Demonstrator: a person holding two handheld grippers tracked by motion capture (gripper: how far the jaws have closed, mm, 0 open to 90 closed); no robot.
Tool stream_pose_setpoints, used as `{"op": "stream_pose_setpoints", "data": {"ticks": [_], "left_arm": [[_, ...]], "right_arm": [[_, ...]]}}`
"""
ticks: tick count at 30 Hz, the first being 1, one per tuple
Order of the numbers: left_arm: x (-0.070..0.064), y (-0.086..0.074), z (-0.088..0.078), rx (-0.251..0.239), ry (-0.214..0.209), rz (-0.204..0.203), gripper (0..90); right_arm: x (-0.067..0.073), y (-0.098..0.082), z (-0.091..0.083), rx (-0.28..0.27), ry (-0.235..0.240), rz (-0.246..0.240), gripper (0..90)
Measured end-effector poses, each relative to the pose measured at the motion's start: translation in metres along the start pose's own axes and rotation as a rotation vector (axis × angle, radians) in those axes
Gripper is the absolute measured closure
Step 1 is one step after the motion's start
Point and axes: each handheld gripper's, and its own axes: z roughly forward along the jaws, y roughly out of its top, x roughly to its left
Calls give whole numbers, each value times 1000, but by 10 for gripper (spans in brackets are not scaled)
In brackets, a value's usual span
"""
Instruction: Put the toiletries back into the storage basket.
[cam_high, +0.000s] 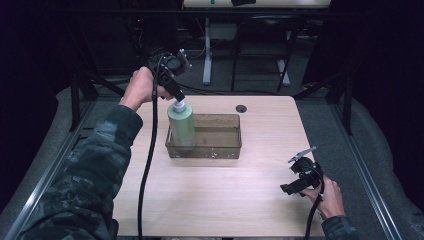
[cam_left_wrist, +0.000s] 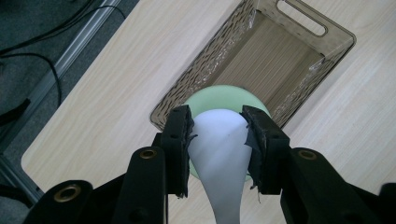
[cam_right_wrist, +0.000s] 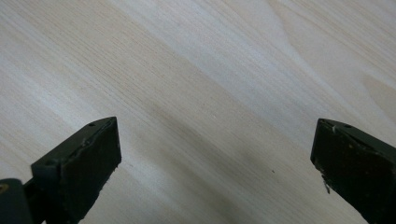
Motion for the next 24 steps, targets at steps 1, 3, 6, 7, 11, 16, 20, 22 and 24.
{"op": "stream_pose_setpoints", "data": {"ticks": [1,3,6,7,11,16,20,22,24], "left_arm": [[0,0,0,3,-2,1,636],[0,-1,0,9,-1,1,636],[0,-2,1,9,-2,0,635],[0,-3,1,12,-4,0,635],[1,-4,1,16,-8,-2,635],[0,-5,1,19,-12,0,636],[0,-7,3,31,-14,3,636],[1,-8,4,34,-16,3,636],[1,-9,4,41,-18,0,636]], "right_arm": [[0,0,0,0,0,0,12],[0,0,0,0,0,0,12],[0,0,0,-2,0,-1,13],[0,0,0,-2,0,-4,13],[0,0,0,-3,0,-4,13],[1,0,0,-1,-1,4,13],[1,0,0,-1,-1,3,14],[0,0,0,0,-5,-1,14],[1,0,0,1,-1,3,15]]}}
